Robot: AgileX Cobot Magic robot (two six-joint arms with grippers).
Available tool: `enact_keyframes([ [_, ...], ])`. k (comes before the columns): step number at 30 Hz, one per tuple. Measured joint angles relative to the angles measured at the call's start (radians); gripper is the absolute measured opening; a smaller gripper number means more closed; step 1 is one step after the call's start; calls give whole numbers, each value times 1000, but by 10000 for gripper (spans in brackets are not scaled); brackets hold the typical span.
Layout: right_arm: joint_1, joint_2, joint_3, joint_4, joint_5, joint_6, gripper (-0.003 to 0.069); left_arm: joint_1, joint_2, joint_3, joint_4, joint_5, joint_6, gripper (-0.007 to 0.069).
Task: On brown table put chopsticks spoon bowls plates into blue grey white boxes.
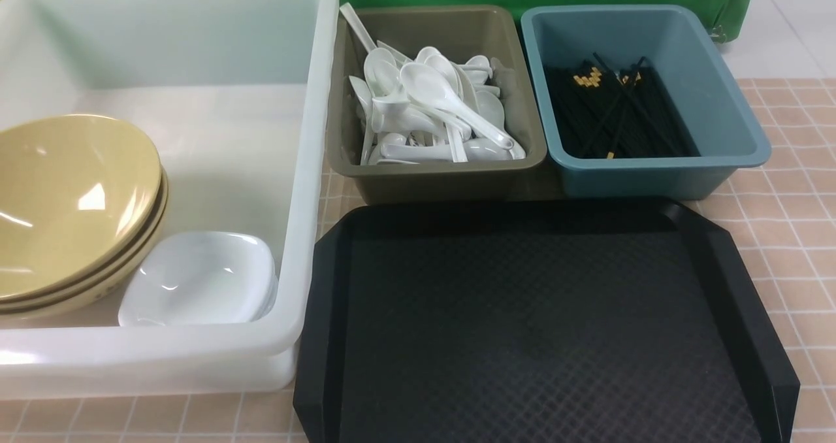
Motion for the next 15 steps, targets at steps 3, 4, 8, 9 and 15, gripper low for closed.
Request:
enact_keyframes([
  [3,0,0,0,0,0,0,72,0,0,0,0,0,0,5],
  [4,0,0,0,0,0,0,73,0,0,0,0,0,0,5],
  [8,0,0,0,0,0,0,77,0,0,0,0,0,0,5],
  [9,0,0,0,0,0,0,78,0,0,0,0,0,0,5],
  [15,0,0,0,0,0,0,80,0,0,0,0,0,0,5],
])
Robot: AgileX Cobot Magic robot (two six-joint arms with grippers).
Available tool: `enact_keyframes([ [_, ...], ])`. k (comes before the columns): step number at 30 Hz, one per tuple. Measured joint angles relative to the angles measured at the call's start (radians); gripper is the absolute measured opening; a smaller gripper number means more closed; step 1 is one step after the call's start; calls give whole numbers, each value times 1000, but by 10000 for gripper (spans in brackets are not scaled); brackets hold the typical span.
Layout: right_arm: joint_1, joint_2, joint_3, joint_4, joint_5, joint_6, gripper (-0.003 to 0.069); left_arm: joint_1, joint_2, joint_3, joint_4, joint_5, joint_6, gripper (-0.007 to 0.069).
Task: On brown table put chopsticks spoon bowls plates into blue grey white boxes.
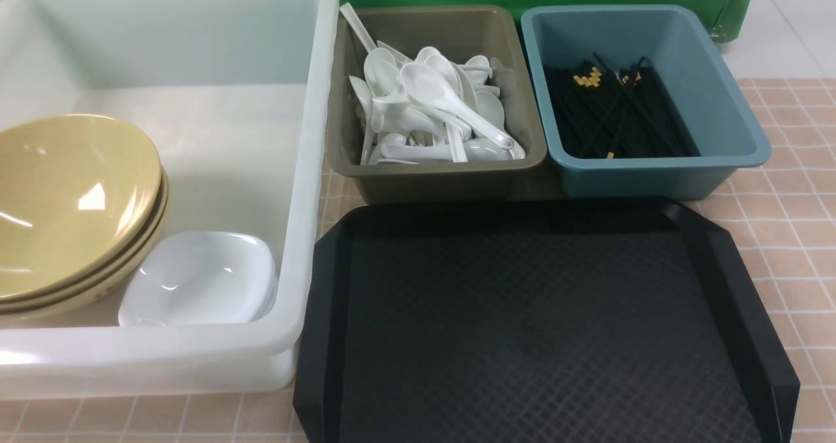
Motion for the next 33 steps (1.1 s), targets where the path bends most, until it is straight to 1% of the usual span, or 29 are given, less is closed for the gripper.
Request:
enact_keyframes([
  [6,0,0,0,0,0,0,87,0,0,13,1,-10,0,5],
  [9,0,0,0,0,1,0,90,53,0,53,-8,-15,0,5],
  [15,0,0,0,0,1,0,98,191,0,189,-172,-98,-2,5],
  [17,0,0,0,0,1,0,99,205,0,226,-204,-111,-2,5],
  [19,0,0,0,0,1,0,99,210,0,268,-233,-124,7,5],
  [22,-1,0,0,0,1,0,99,211,0,356,-309,-168,66,5],
  [25,-1,0,0,0,2,0,99,211,1,381,-345,-216,114,5],
  [28,-1,0,0,0,3,0,99,211,1,386,-363,-241,162,5],
  [33,-1,0,0,0,3,0,99,211,1,387,-369,-245,179,5],
])
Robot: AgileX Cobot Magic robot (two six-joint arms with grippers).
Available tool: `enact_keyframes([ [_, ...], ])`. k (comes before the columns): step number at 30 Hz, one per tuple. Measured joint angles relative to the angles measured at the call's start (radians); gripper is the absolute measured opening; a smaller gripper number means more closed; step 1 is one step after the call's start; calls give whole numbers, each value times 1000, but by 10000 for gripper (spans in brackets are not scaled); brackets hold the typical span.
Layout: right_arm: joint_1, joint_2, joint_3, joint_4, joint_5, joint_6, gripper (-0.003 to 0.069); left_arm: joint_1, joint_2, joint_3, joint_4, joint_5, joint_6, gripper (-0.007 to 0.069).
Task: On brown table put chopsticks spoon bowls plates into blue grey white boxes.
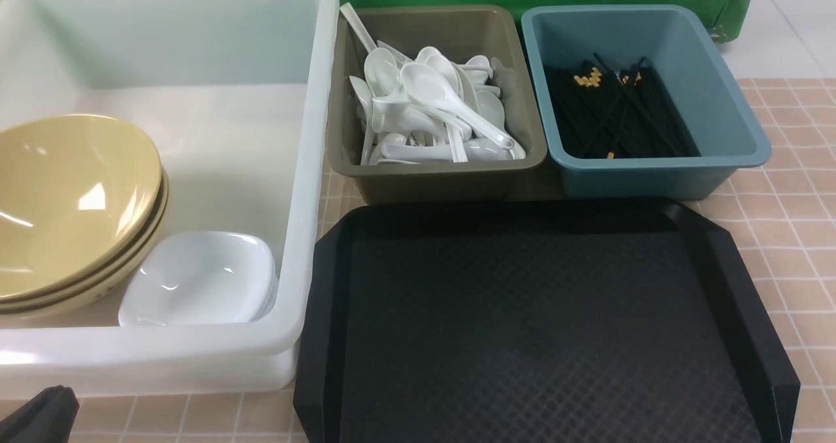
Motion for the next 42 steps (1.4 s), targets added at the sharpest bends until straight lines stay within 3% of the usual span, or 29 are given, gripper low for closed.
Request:
enact_keyframes([
  [42,0,0,0,0,0,0,137,0,0,0,-4,-4,2,5],
])
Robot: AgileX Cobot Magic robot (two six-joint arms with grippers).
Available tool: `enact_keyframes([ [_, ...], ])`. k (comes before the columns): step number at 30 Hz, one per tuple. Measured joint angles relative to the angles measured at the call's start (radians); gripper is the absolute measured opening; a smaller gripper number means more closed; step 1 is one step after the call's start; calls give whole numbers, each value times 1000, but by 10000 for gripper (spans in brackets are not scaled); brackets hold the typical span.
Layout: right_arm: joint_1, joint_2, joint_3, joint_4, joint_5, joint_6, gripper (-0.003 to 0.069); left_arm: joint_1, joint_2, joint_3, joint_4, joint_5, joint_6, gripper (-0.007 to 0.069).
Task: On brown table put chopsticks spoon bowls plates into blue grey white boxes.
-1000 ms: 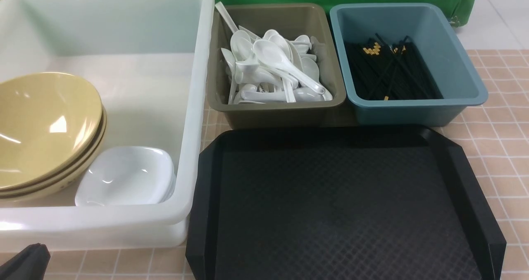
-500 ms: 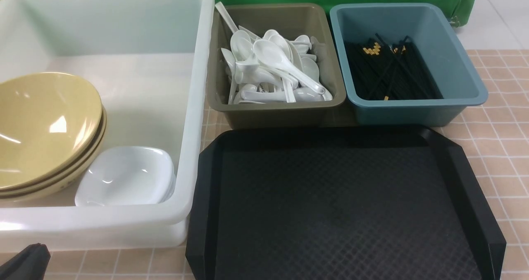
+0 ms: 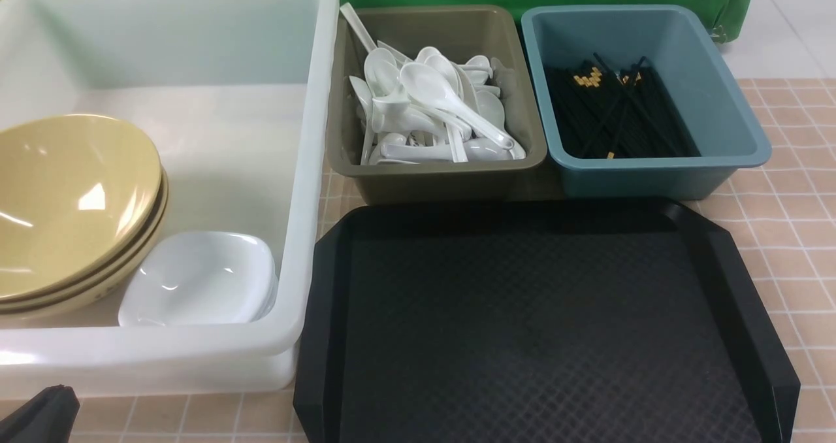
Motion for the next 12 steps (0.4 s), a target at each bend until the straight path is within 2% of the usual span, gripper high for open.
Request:
enact_keyframes([
  [12,0,0,0,0,0,0,146,0,0,0,0,0,0,5],
])
